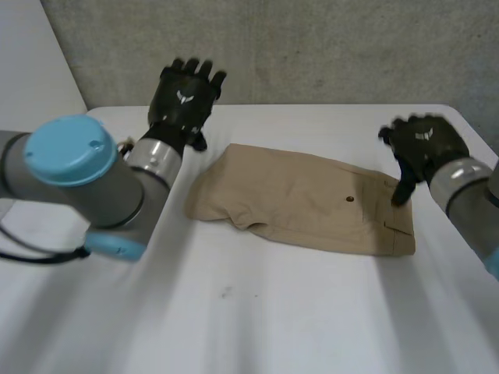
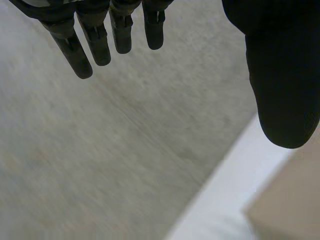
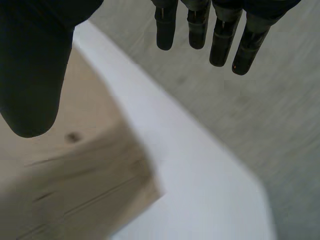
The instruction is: Fold the shorts.
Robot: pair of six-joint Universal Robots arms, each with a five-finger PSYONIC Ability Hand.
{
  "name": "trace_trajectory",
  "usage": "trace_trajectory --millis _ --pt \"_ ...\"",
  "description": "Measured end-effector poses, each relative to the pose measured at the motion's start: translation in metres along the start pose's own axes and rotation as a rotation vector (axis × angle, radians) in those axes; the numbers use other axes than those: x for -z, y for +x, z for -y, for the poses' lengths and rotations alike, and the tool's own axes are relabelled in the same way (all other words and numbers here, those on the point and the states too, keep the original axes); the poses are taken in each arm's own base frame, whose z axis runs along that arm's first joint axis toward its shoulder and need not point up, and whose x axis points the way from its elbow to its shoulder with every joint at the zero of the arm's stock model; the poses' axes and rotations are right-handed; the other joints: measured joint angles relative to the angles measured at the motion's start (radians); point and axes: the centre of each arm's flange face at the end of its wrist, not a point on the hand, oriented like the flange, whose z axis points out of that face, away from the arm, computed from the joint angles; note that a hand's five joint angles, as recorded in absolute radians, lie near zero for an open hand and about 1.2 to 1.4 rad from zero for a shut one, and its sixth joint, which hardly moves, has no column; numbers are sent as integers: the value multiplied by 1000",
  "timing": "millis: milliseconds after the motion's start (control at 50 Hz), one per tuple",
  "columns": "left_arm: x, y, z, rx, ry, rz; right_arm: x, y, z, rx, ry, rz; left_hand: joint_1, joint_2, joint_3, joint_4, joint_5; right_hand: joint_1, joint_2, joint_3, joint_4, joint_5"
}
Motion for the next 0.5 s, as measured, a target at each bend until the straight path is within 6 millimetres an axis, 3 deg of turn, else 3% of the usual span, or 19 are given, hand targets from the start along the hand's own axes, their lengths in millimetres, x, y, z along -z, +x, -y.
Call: trace_trajectory --millis 220,300,500 --pt "68 3 -19 254 -294 -43 10 -5 -56 -155 -176 83 0 0 0 0 0 89 94 109 105 89" --pt "81 5 -26 273 -340 -38 5 -6 -69 -155 -170 72 0 0 0 0 0 89 94 109 105 89" --pt "97 8 -37 269 -397 -30 -18 -14 -103 -129 -177 53 0 0 0 0 0 451 555 536 531 495"
